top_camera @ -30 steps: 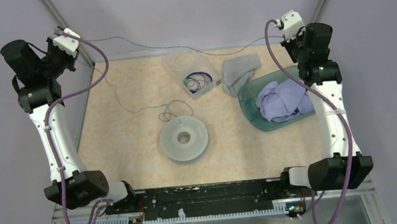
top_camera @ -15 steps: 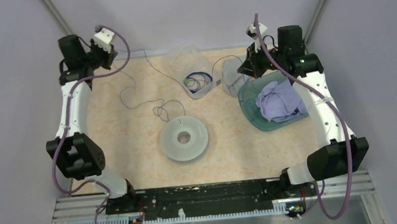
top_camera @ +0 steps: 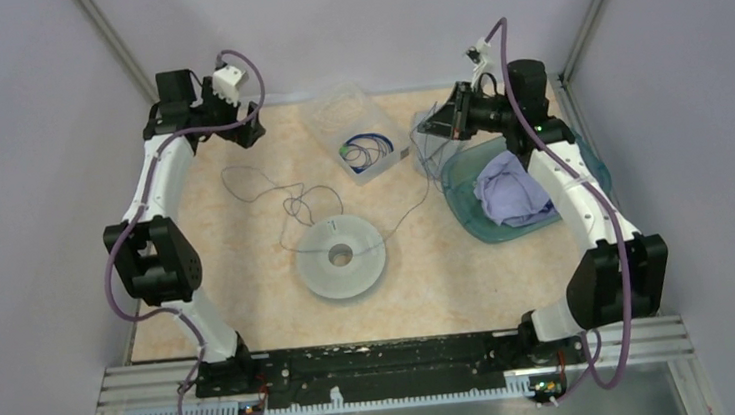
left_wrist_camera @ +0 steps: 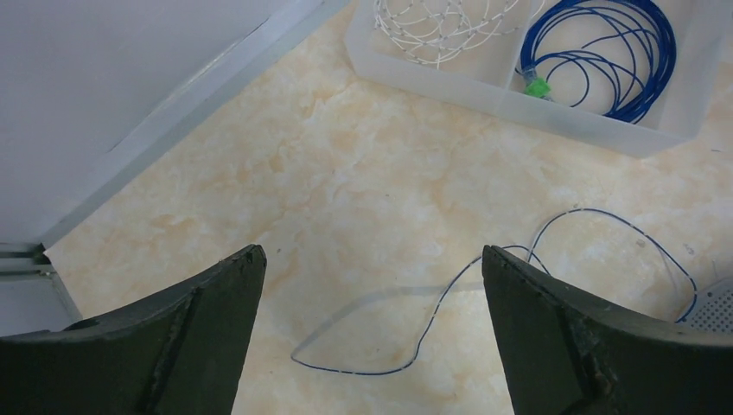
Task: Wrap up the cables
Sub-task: Adjust the cable at the center of the board.
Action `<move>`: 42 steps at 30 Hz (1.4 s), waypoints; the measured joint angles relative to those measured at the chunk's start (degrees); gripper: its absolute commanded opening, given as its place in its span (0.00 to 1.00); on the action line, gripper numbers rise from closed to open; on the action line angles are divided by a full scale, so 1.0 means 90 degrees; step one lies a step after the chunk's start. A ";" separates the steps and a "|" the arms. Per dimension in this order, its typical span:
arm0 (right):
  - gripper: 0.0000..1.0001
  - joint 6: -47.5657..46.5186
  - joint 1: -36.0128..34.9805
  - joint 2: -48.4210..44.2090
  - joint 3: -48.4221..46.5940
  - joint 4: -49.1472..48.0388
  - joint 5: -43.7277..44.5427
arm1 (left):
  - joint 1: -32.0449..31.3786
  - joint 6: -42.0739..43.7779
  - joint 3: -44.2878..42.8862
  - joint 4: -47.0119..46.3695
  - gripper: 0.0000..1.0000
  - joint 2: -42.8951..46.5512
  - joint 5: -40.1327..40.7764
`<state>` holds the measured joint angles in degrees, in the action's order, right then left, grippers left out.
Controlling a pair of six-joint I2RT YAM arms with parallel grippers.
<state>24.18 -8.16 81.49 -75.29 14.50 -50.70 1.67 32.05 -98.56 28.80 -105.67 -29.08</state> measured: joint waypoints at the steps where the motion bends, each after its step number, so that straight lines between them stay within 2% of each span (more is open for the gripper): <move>1: 0.00 0.0172 0.0000 0.0000 0.0012 -0.0121 0.0187 | 0.0007 -0.0022 0.0039 -0.0010 1.00 0.0092 -0.0027; 6: 0.00 0.0617 -0.0049 0.0002 0.0019 -0.0425 0.1090 | -0.0102 -0.0347 0.0544 -0.0323 0.96 0.1112 -0.0287; 9: 0.00 0.0799 -0.0107 0.0019 -0.0005 -0.0474 0.1520 | -0.0583 -0.0607 0.0663 -0.0546 0.89 0.1829 -0.0571; 12: 0.00 0.0986 -0.0131 0.0092 -0.0104 -0.0529 0.1722 | -0.1598 -0.0918 0.0923 -0.0877 0.83 0.2494 -0.1052; 15: 0.00 0.1209 -0.0134 0.0119 -0.0109 -0.0639 0.1770 | -0.2691 -0.1365 0.1256 -0.1192 0.82 0.2824 -0.1549; 20: 0.00 0.1506 -0.0141 0.0131 -0.0109 -0.0763 0.1649 | -0.4260 -0.1693 0.1377 -0.1316 0.84 0.2409 -0.1722; 26: 0.00 0.1496 -0.0301 0.0131 -0.0109 -0.0804 0.1528 | -0.5598 -0.0284 0.0330 -0.0301 0.84 0.1190 -0.1117; 29: 0.00 0.1445 -0.0474 0.0129 -0.0109 -0.0784 0.1477 | -0.6013 0.0539 -0.0041 0.0151 0.84 0.0828 -0.0699; 36: 0.00 0.1277 -0.0673 0.0095 -0.0107 -0.0636 0.1406 | -0.6399 0.2159 -0.0262 0.0765 0.79 0.0631 0.0622; 42: 0.00 0.1212 -0.0750 0.0046 -0.0097 -0.0571 0.1406 | -0.6470 0.3036 -0.0372 0.0845 0.68 0.0474 0.1661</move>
<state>35.09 -14.92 81.91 -76.16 9.37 -38.04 -56.55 59.37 -101.91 36.40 -101.41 -14.13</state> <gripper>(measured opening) 0.007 0.738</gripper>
